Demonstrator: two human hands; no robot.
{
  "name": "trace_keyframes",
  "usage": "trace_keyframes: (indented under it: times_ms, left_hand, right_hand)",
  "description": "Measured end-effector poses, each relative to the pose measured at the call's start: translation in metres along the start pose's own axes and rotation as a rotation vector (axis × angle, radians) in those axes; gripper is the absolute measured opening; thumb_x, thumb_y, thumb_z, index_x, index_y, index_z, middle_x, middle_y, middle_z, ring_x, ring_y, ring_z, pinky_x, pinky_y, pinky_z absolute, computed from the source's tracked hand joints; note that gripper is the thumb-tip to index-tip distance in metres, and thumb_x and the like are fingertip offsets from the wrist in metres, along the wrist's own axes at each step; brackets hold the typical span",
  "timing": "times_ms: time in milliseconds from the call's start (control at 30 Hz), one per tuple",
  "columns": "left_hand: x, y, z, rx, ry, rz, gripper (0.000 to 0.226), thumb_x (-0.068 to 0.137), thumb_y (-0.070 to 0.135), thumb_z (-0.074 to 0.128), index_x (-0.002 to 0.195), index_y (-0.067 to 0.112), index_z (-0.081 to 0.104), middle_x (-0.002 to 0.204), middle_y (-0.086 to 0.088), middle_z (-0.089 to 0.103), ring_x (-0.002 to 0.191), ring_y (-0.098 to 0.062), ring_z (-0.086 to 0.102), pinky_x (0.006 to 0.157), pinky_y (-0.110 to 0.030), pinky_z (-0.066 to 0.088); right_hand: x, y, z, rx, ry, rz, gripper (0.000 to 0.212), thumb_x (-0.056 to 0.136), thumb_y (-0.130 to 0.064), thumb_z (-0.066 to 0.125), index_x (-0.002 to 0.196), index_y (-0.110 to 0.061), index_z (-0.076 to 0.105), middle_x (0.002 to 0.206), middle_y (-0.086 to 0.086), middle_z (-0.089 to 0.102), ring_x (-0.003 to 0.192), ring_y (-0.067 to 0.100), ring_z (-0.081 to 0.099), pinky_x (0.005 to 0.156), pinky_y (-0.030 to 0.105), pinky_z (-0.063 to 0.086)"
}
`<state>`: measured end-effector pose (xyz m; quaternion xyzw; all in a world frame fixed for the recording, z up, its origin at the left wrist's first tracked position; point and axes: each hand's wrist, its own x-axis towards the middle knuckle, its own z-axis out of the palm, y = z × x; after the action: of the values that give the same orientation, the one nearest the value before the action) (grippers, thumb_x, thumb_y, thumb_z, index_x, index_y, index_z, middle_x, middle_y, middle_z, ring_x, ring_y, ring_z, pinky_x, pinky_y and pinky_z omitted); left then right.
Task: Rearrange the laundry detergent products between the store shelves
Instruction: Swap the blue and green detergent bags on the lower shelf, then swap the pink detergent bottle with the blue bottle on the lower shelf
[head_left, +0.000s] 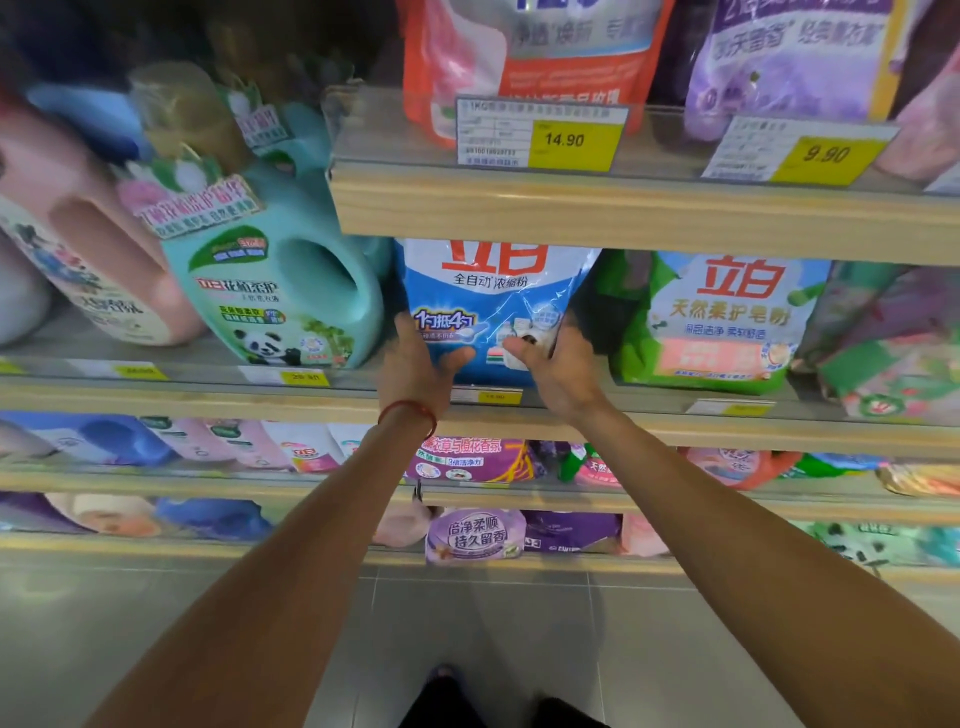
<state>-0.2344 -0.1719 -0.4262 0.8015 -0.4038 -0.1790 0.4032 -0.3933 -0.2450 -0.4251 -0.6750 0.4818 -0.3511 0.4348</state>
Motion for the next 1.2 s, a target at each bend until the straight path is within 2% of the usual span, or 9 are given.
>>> trace_keyframes:
  times_ms: [100,267,433,567,667,800,900,1033,1200]
  left_hand:
    - [-0.002,0.001,-0.002,-0.026,-0.017,-0.009,0.062,0.083,0.035,0.082,0.122,0.008,0.042,0.120,-0.013,0.068,0.109,-0.035,0.065,0.080,-0.036,0.049]
    - [-0.009,0.007,-0.009,-0.063,-0.062,-0.015,0.055,0.087,0.025,0.080,0.122,0.003,0.043,0.123,-0.017,0.065,0.113,-0.035,0.064,0.089,-0.040,0.053]
    - [-0.033,0.023,-0.025,-0.036,-0.013,0.007,0.050,0.089,0.015,0.074,0.128,0.000,0.046,0.129,-0.018,0.060,0.117,-0.032,0.059,0.097,-0.042,0.051]
    - [-0.060,0.042,-0.046,0.152,0.036,0.138,0.044,0.094,0.018,0.067,0.130,0.002,0.049,0.125,-0.017,0.057,0.115,-0.033,0.055,0.095,-0.042,0.049]
    - [-0.078,0.056,-0.067,0.331,0.039,0.189,0.045,0.095,0.029,0.063,0.131,0.006,0.051,0.124,-0.018,0.057,0.112,-0.037,0.056,0.094,-0.049,0.051]
    - [-0.106,0.065,-0.096,0.646,0.093,0.303,0.037,0.093,0.040,0.061,0.116,0.010,0.060,0.105,-0.013,0.064,0.100,-0.038,0.061,0.077,-0.047,0.054]
    - [-0.121,0.069,-0.114,0.737,0.091,0.328,0.040,0.092,0.041,0.063,0.116,0.010,0.063,0.104,-0.014,0.067,0.101,-0.038,0.063,0.078,-0.047,0.053]
    - [-0.138,0.068,-0.144,0.824,0.065,0.356,0.046,0.094,0.048,0.057,0.124,0.013,0.063,0.117,-0.010,0.067,0.110,-0.035,0.061,0.084,-0.047,0.051]
    - [-0.162,0.063,-0.197,0.904,0.083,0.438,0.046,0.095,0.051,0.052,0.122,0.015,0.063,0.113,-0.008,0.067,0.106,-0.033,0.063,0.080,-0.043,0.050]
  right_hand:
    - [-0.001,0.001,0.000,-0.058,0.009,0.016,0.049,0.095,-0.028,0.075,0.131,-0.008,0.049,0.127,0.006,0.070,0.102,0.013,0.071,0.077,0.022,0.059]
    - [-0.006,-0.004,-0.005,-0.184,-0.010,0.046,0.054,0.095,-0.036,0.074,0.132,-0.007,0.049,0.129,0.011,0.068,0.114,0.024,0.069,0.087,0.035,0.059]
    - [-0.036,-0.016,-0.024,-0.334,0.107,-0.041,0.052,0.098,-0.029,0.069,0.141,-0.007,0.050,0.137,0.012,0.060,0.124,0.027,0.058,0.099,0.033,0.049]
    - [-0.061,-0.038,-0.039,-0.567,0.038,-0.213,0.034,0.099,-0.034,0.065,0.126,-0.014,0.063,0.124,0.005,0.060,0.113,0.024,0.057,0.089,0.038,0.053]
    - [-0.073,-0.058,-0.049,-0.668,-0.018,-0.307,0.035,0.096,-0.037,0.064,0.124,-0.015,0.067,0.121,0.005,0.064,0.113,0.025,0.058,0.092,0.040,0.050]
    - [-0.088,-0.079,-0.060,-0.736,-0.037,-0.428,0.038,0.091,-0.039,0.065,0.116,-0.011,0.071,0.114,0.008,0.069,0.107,0.030,0.062,0.088,0.042,0.049]
    - [-0.101,-0.091,-0.065,-0.780,-0.007,-0.517,0.038,0.087,-0.038,0.067,0.108,-0.007,0.073,0.105,0.011,0.071,0.098,0.033,0.065,0.081,0.045,0.052]
    - [-0.122,-0.113,-0.063,-0.856,-0.049,-0.525,0.043,0.090,-0.045,0.061,0.116,-0.012,0.071,0.112,0.006,0.069,0.108,0.030,0.061,0.091,0.043,0.044]
    - [-0.158,-0.152,-0.042,-0.888,-0.068,-0.529,0.043,0.092,-0.048,0.056,0.119,-0.018,0.070,0.116,0.002,0.067,0.113,0.027,0.058,0.099,0.041,0.041]
